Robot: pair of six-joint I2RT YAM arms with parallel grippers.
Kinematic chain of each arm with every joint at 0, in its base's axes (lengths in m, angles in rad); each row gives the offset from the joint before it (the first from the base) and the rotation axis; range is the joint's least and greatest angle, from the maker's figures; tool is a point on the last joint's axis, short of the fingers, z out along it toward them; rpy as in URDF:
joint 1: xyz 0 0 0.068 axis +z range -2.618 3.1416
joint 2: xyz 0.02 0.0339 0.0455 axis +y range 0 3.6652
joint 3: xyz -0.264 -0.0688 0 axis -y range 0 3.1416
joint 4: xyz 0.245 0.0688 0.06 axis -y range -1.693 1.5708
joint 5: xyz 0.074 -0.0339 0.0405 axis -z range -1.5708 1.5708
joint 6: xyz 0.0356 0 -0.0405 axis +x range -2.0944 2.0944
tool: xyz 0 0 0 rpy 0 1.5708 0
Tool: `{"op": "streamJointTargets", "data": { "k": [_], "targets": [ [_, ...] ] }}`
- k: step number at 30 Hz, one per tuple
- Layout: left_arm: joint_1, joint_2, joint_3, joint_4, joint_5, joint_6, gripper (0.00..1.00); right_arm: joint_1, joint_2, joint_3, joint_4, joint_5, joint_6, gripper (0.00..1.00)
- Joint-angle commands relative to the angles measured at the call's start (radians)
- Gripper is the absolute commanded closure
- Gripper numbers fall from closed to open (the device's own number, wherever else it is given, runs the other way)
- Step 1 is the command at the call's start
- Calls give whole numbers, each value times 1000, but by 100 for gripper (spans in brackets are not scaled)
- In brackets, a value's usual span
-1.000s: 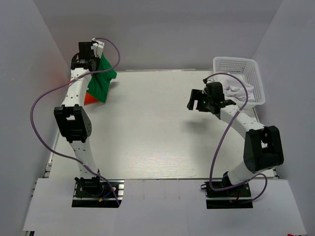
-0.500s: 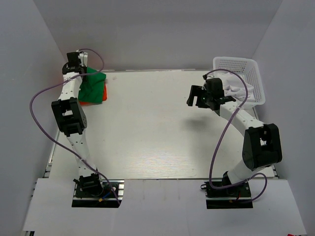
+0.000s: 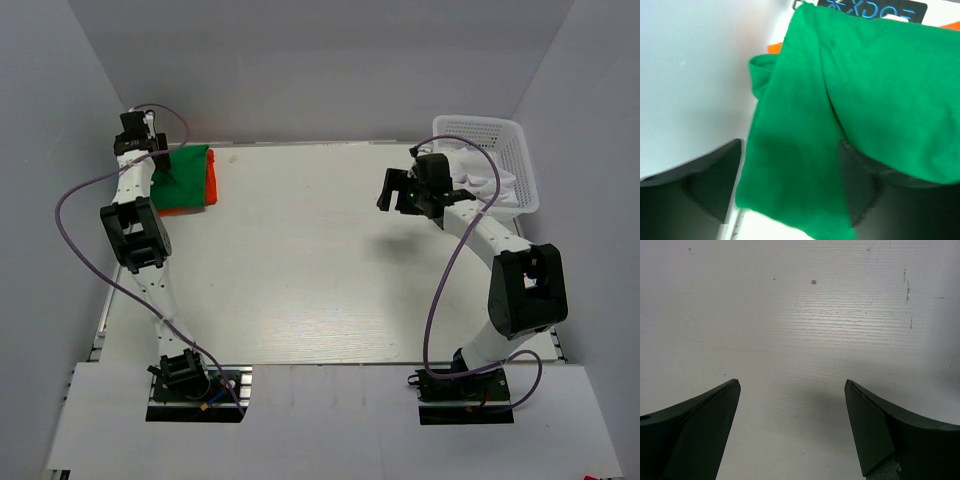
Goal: Fold and stack the t-shirts
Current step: Put the neatly folded tshirt into the corner of the board with the left arm
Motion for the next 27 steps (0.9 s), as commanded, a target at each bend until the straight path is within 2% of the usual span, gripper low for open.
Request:
{"op": "streamJointTargets", "data": {
  "k": [1,4,7,8,11,13,15,18,20,23,24,26,27],
  "targets": [
    [4,-28,62,-23,-70,-65,9,2,-2,48,-2,-16,-12,9],
    [4,-60,71,-57,-60,-89,0,4,-3,45,15,-53,-15,9],
    [-24,-172,-5,-22,40,-65,0,5,-6,36,32,-108,-7,9],
    [-24,-208,-91,39,124,-65,0,5,-10,22,43,-113,-7,9],
    [-33,-318,-215,107,290,-65,0,4,-20,-1,57,-121,-9,9],
    [-56,-318,-216,107,340,-45,0,1,-23,-12,57,-121,-7,9],
    [-73,-283,-152,36,353,-36,0,1,-31,-19,55,-119,-12,9],
    [-102,-235,-93,-50,429,-80,0,1,-48,-47,69,-119,-12,9],
    [-130,-268,-123,-51,529,-154,0,2,-83,-71,107,-121,-7,9],
    [-206,-389,-348,117,591,-274,0,4,-124,-146,175,-131,16,9],
    [-242,-487,-475,200,557,-292,0,2,-146,-198,217,-136,29,9],
    [-317,-589,-599,269,496,-354,0,2,-177,-252,247,-159,43,9],
    [-387,-689,-737,350,496,-375,0,1,-216,-289,268,-162,51,9]
  ]
}}
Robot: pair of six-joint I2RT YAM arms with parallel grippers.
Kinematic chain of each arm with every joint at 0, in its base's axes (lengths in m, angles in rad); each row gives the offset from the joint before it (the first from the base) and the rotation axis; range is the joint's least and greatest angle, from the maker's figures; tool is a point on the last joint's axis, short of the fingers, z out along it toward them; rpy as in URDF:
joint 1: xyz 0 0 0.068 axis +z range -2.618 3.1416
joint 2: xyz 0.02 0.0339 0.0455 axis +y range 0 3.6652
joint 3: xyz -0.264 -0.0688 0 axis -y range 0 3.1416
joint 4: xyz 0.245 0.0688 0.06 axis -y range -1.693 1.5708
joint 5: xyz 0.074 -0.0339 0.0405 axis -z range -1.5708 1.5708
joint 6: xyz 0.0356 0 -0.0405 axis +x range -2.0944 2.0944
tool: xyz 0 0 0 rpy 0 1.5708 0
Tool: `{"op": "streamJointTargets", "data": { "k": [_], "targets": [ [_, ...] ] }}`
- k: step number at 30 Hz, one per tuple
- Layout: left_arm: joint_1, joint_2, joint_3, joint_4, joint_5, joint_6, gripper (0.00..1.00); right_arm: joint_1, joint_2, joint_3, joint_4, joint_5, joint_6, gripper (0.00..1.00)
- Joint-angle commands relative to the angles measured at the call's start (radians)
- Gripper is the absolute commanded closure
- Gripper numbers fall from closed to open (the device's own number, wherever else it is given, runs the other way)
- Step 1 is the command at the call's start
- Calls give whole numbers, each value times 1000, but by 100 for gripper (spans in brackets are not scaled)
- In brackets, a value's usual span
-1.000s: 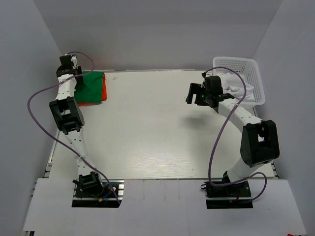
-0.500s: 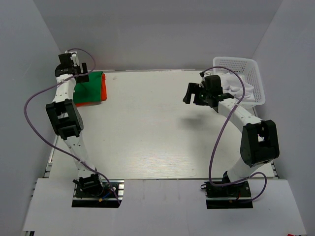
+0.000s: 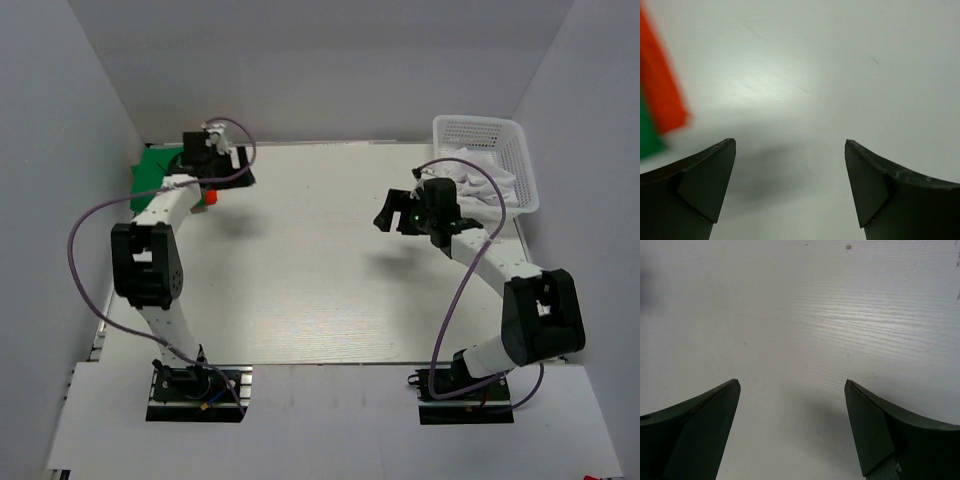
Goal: Fold and stack the t-shirts
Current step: Put the neatly folded tshirt into the corner of the board with the left arm
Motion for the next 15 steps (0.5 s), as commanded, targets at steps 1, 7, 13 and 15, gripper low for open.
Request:
{"op": "streamJointTargets", "data": {
  "k": [1,7,13,15],
  "targets": [
    [-171,-306,-241,233,36,-134,0,0,-90,-93,118,-45,28,9],
    [-367,-616,-755,430,36,-280,0,1,-261,-286,152,-49,78,9],
    [-438,-896,-949,407,-88,-303,0,3,-498,-495,294,-68,126,9],
    [-438,-906,-949,387,-88,-303,0,3,-521,-525,307,-91,129,9]
  ]
}}
